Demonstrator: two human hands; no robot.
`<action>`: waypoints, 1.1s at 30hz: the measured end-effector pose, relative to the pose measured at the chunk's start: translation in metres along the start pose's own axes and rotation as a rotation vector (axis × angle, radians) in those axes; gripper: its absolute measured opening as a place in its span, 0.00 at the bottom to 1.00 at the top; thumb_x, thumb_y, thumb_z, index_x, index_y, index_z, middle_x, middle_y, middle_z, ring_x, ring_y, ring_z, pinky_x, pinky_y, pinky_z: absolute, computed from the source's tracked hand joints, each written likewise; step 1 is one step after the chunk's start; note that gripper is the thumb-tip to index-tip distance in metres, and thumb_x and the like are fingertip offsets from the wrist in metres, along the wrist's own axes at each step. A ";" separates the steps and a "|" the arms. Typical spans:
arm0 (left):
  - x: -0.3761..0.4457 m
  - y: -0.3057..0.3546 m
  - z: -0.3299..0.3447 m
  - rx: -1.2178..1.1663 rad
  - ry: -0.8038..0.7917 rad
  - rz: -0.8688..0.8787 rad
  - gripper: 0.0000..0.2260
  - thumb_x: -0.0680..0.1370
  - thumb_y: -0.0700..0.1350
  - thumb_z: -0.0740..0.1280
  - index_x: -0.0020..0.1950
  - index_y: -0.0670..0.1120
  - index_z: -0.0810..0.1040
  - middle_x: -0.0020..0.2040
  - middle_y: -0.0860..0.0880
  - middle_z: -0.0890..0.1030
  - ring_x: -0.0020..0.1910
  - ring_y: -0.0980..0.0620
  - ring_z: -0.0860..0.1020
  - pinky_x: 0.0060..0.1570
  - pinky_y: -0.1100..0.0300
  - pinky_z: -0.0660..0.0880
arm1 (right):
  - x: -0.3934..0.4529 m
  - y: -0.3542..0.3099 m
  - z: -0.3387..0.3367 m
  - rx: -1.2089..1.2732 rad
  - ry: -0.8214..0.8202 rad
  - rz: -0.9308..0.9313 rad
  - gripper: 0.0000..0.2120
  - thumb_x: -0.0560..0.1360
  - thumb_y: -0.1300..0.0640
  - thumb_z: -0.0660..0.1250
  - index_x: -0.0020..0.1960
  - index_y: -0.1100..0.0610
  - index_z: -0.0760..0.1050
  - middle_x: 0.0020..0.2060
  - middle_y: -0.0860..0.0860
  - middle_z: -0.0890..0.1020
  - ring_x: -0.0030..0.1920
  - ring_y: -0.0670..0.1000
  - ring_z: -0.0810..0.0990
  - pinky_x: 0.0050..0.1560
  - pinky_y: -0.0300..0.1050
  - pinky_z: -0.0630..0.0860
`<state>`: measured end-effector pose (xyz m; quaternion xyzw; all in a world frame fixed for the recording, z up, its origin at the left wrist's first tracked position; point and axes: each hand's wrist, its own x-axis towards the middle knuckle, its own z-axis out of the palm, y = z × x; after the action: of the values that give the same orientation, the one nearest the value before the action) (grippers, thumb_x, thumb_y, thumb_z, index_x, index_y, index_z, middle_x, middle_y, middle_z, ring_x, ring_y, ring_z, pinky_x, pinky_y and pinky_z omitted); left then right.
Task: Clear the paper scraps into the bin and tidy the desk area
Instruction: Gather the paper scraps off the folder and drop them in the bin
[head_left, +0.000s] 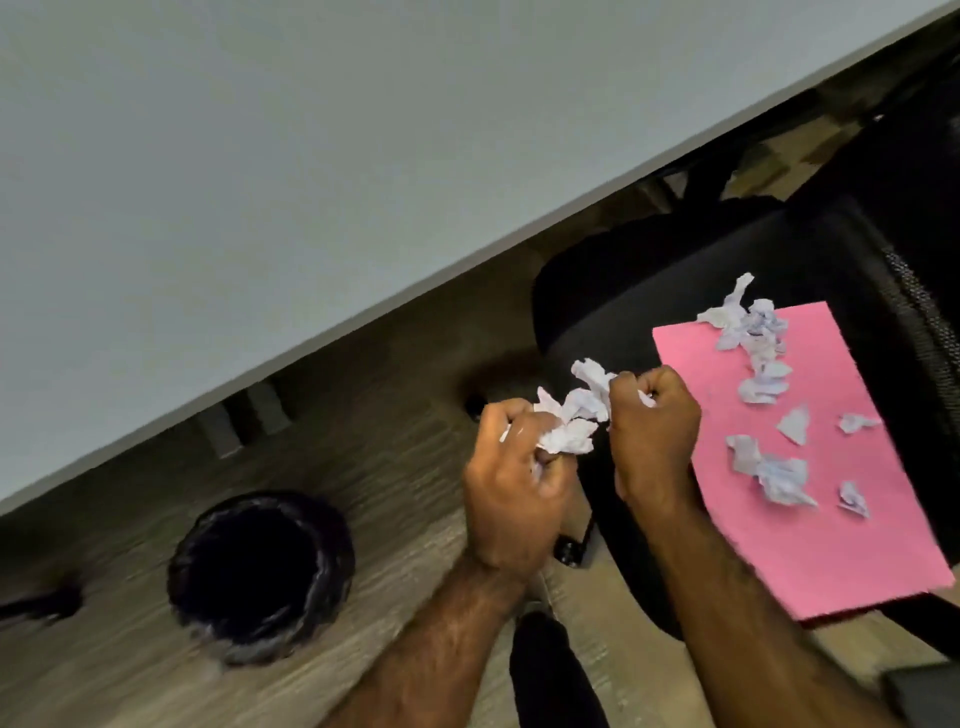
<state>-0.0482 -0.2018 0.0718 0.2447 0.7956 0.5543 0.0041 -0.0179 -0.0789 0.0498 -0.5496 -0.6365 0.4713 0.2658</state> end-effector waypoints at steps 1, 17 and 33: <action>-0.007 -0.008 -0.020 0.005 0.039 -0.034 0.11 0.68 0.33 0.72 0.46 0.44 0.79 0.48 0.47 0.77 0.42 0.55 0.78 0.38 0.63 0.76 | -0.020 -0.002 0.015 -0.003 -0.074 -0.023 0.13 0.67 0.55 0.64 0.29 0.53 0.63 0.24 0.44 0.67 0.26 0.42 0.64 0.27 0.39 0.64; -0.163 -0.228 -0.283 0.409 0.517 -0.488 0.08 0.70 0.40 0.65 0.44 0.38 0.81 0.45 0.43 0.79 0.43 0.47 0.79 0.46 0.56 0.76 | -0.297 0.096 0.249 -0.157 -0.676 -0.040 0.17 0.69 0.61 0.68 0.28 0.53 0.62 0.23 0.44 0.67 0.23 0.42 0.62 0.23 0.35 0.61; -0.218 -0.408 -0.314 0.798 0.035 -0.931 0.26 0.77 0.50 0.53 0.74 0.45 0.64 0.77 0.40 0.59 0.72 0.36 0.62 0.65 0.42 0.64 | -0.367 0.225 0.373 -0.865 -1.381 -0.666 0.24 0.81 0.42 0.49 0.71 0.52 0.66 0.71 0.57 0.68 0.70 0.60 0.66 0.67 0.56 0.67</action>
<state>-0.1007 -0.6721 -0.2255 -0.1551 0.9651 0.1576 0.1406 -0.1428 -0.5532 -0.2397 0.0201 -0.9049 0.3141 -0.2864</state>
